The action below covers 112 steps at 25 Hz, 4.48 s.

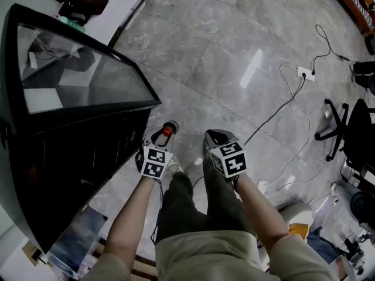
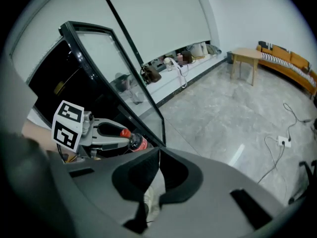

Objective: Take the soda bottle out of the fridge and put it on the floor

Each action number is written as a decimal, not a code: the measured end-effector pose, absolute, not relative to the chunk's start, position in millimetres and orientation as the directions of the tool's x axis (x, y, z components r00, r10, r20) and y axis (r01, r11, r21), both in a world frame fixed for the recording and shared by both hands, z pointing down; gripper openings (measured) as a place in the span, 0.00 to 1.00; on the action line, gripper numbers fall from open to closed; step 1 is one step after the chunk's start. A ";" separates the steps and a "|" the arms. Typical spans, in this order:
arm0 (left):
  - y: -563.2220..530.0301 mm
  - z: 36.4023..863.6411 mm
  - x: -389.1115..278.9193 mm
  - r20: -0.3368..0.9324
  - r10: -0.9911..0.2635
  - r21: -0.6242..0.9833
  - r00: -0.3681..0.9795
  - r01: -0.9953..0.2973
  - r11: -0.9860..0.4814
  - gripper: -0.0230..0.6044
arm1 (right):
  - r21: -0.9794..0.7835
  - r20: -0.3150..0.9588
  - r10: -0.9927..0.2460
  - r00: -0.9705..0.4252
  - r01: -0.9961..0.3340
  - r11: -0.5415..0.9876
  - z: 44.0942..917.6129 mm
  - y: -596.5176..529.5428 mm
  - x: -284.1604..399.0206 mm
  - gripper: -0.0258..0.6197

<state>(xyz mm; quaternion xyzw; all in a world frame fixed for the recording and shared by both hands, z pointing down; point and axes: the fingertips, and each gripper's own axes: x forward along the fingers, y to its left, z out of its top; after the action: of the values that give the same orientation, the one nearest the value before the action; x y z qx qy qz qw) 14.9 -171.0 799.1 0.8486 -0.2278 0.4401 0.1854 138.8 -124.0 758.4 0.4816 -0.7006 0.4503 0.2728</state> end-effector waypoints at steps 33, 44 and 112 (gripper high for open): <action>-111.3 1164.0 5.2 0.918 -0.051 0.172 0.394 -0.509 -0.844 0.24 | -0.443 0.864 -0.170 -0.473 -0.876 0.189 1114.8 -69.2 84.0 0.04; -88.2 1225.6 -2.3 0.950 -0.005 0.156 0.313 -0.486 -0.860 0.24 | -0.462 0.869 -0.125 -0.478 -0.876 0.136 1159.8 -51.1 84.6 0.04; -152.4 526.1 -20.9 0.568 -0.476 0.128 0.671 -0.644 -0.754 0.07 | -0.240 0.617 -0.643 -0.453 -0.887 0.394 477.9 -126.5 60.9 0.04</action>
<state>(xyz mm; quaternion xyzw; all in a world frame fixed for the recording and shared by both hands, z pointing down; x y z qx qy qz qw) -20.9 -152.4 526.1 0.8997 -0.3113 0.2602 0.1611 60.9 -126.5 477.9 0.4750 -0.8056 0.2783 0.2190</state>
